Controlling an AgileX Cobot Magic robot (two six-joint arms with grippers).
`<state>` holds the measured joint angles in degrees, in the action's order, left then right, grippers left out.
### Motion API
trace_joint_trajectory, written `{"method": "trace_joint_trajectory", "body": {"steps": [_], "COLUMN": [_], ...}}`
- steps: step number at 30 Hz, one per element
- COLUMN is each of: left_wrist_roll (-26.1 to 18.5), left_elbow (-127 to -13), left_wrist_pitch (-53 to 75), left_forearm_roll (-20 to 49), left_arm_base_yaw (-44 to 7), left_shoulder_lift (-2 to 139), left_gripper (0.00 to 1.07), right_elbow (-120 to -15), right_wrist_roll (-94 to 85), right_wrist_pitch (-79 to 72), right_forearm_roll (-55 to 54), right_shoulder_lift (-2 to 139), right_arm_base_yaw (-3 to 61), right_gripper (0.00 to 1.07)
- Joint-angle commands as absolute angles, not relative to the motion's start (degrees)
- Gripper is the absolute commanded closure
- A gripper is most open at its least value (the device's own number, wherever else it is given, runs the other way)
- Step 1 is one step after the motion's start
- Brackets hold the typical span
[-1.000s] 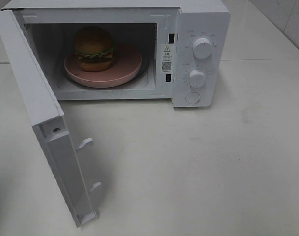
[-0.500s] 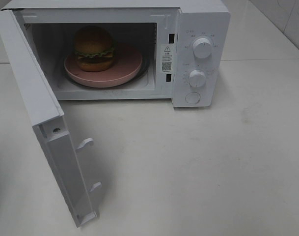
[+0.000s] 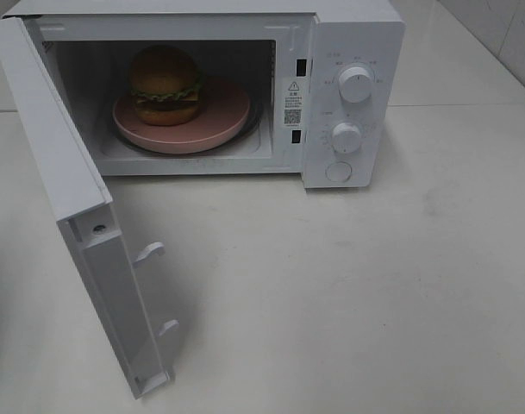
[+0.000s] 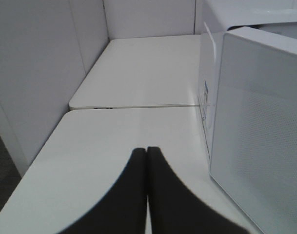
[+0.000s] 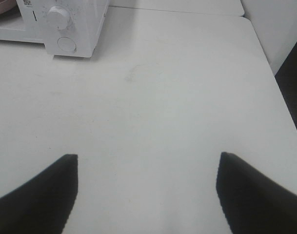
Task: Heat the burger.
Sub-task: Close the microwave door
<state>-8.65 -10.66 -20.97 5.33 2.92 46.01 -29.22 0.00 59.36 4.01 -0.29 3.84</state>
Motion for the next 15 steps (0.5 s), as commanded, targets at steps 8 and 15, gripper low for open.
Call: {"method": "trace_joint_trajectory", "body": {"steps": [8, 15], "left_wrist_roll": [19.60, 20.97], "left_elbow": [-9.68, -9.68], "left_wrist_pitch": [-38.10, -49.79], "left_forearm_roll": [-30.54, -33.63], "left_arm_base_yaw": [2.64, 2.64], "left_shoulder_lift": [58.79, 68.98], "left_gripper": [1.07, 1.07], "right_elbow": [-28.99, -28.99], "right_wrist_roll": [0.00, 0.00], "right_wrist_pitch": [58.96, 58.96], "right_forearm_roll": [3.90, 3.90], "right_shoulder_lift": [-1.78, -1.78], "right_arm_base_yaw": [3.50, 3.50], "right_gripper": [0.32, 0.32]}}
